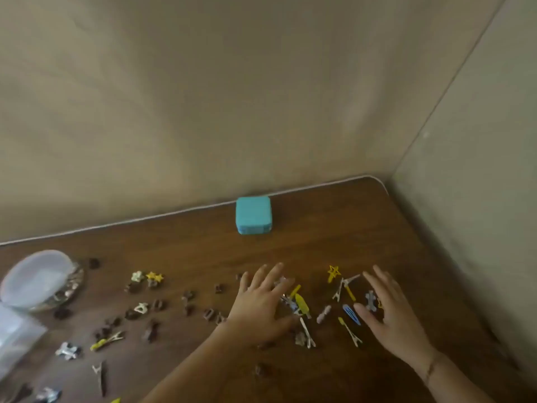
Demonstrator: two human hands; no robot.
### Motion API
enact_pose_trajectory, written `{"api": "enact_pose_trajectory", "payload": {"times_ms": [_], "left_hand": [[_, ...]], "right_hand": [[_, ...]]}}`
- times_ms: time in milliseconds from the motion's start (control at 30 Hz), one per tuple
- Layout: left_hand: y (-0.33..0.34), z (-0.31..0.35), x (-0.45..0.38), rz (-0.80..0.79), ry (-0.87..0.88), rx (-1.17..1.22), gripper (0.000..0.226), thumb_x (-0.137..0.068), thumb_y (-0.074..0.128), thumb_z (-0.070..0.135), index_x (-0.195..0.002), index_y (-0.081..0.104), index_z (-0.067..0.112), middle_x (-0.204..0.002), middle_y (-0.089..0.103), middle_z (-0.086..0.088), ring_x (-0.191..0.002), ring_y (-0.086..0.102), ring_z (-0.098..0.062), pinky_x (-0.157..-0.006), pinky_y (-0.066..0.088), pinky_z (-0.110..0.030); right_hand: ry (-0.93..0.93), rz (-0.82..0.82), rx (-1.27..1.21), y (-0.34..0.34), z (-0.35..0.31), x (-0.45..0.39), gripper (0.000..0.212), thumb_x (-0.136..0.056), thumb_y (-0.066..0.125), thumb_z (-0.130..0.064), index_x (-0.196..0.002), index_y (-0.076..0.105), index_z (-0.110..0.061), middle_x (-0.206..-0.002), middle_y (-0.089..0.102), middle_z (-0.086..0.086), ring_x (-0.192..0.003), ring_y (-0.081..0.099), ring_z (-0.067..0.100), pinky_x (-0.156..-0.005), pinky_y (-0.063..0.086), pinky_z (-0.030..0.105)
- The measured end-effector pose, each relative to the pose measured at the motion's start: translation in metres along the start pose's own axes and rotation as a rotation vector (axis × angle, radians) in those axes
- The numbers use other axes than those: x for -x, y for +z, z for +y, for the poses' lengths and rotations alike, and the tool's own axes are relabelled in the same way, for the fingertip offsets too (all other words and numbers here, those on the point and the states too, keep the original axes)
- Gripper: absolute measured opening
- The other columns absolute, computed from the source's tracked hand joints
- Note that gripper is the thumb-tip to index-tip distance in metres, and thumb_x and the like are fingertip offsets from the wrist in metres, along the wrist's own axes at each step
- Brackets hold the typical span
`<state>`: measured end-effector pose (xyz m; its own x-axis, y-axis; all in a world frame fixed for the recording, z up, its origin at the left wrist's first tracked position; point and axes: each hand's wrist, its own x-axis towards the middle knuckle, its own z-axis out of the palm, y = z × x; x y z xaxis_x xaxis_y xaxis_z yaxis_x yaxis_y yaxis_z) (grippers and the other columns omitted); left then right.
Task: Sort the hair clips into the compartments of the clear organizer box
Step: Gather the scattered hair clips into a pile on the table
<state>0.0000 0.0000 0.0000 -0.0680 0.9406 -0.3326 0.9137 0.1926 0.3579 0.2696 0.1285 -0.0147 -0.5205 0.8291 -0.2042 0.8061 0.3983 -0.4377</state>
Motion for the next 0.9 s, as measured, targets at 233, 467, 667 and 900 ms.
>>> {"api": "enact_pose_trajectory", "payload": {"times_ms": [233, 467, 667, 900], "left_hand": [[0.054, 0.012, -0.020, -0.045, 0.021, -0.160, 0.080, -0.088, 0.032, 0.076, -0.157, 0.011, 0.042, -0.169, -0.007, 0.006, -0.154, -0.012, -0.027, -0.120, -0.007, -0.062], [0.080, 0.009, 0.021, 0.058, 0.128, -0.215, 0.071, -0.085, 0.044, 0.072, -0.147, 0.042, 0.037, -0.162, 0.033, -0.001, -0.150, 0.028, -0.033, -0.117, 0.004, -0.060], [0.060, -0.027, 0.027, 0.341, 0.058, -0.081, 0.066, -0.093, 0.040, 0.067, -0.149, 0.041, 0.033, -0.162, 0.032, 0.002, -0.152, 0.021, -0.026, -0.119, 0.011, -0.058], [0.042, -0.075, 0.008, 0.241, -0.206, 0.001, 0.079, -0.088, 0.024, 0.077, -0.156, 0.025, 0.038, -0.167, 0.009, 0.009, -0.156, 0.004, -0.021, -0.124, 0.005, -0.055]], "right_hand": [[-0.137, -0.027, 0.209, 0.023, 0.029, -0.039, 0.085, -0.083, 0.013, -0.080, -0.153, 0.011, -0.033, -0.162, -0.006, -0.008, -0.149, -0.012, 0.014, -0.120, 0.008, 0.049], [-0.366, -0.115, 0.241, 0.040, 0.008, -0.055, 0.077, -0.087, 0.023, -0.074, -0.152, 0.020, -0.033, -0.163, 0.000, -0.007, -0.150, -0.008, 0.014, -0.120, 0.011, 0.050], [-0.497, -0.173, 0.170, 0.070, -0.039, -0.024, 0.069, -0.090, 0.033, -0.069, -0.148, 0.034, -0.031, -0.162, 0.010, -0.008, -0.150, -0.006, 0.015, -0.121, 0.008, 0.044], [-0.573, -0.177, 0.125, 0.114, -0.098, 0.009, 0.067, -0.095, 0.029, -0.067, -0.150, 0.029, -0.028, -0.162, 0.015, -0.007, -0.150, -0.006, 0.013, -0.120, 0.002, 0.039]]}}
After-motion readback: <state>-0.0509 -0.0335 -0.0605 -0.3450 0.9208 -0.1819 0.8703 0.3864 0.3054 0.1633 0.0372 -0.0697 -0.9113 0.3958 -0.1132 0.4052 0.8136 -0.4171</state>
